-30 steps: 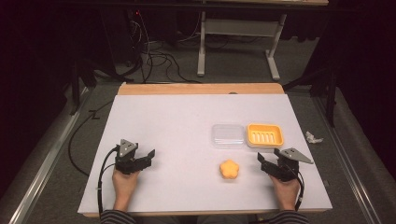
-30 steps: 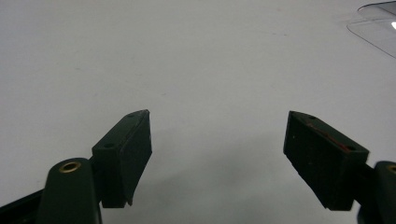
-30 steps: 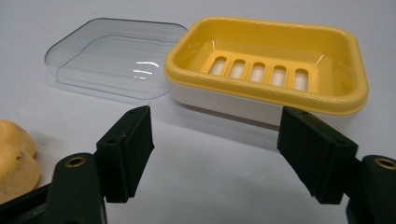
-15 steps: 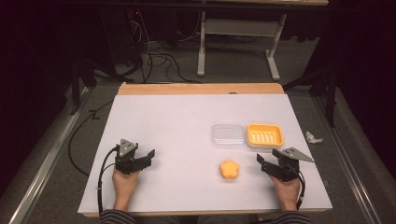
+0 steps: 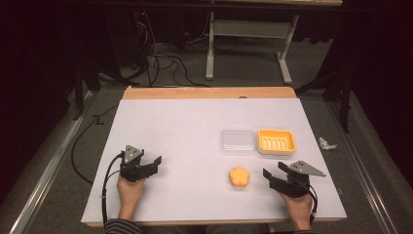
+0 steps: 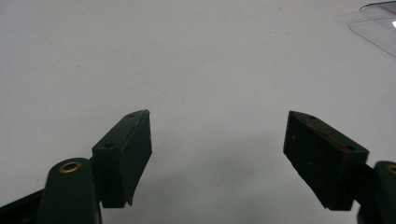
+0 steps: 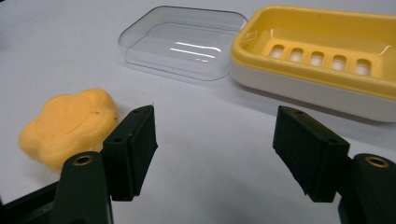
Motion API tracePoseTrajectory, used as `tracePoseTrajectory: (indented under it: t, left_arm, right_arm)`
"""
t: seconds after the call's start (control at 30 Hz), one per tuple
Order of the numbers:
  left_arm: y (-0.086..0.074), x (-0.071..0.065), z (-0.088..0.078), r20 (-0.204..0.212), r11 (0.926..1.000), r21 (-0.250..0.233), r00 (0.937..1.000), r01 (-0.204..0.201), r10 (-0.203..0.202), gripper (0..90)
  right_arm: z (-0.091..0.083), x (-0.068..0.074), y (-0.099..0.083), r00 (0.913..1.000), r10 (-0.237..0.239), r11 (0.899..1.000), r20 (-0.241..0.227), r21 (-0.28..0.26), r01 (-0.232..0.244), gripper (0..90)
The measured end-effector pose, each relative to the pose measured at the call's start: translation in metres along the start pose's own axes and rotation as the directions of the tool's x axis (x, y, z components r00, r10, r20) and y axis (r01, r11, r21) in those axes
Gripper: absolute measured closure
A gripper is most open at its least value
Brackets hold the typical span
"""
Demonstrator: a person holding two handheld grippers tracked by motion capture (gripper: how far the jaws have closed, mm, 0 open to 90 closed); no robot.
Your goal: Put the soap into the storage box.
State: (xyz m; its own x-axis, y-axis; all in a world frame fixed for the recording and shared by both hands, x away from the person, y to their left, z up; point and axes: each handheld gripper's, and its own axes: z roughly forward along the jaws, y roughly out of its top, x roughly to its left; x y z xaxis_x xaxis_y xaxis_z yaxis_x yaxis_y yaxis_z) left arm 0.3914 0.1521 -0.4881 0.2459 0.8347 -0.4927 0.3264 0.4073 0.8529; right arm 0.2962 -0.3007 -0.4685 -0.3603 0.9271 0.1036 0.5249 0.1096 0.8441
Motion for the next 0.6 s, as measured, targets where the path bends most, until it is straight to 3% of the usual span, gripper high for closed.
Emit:
tracePoseTrajectory:
  t: [0.27, 0.6]
  left_arm:
    - [0.0, 0.0, 0.0, 0.004, 1.0, 0.003, 1.0, -0.002, 0.002, 24.0]
    - [0.0, 0.0, 0.0, 0.002, 1.0, 0.001, 1.0, 0.0, 0.0, 24.0]
  right_arm:
    - [-0.004, 0.013, -0.004, 0.9992, -0.017, 0.999, -0.037, 0.036, 0.018, 28.2]
    - [-0.005, 0.034, -0.005, 0.9942, -0.072, 0.996, -0.08, 0.054, 0.076, 26.8]
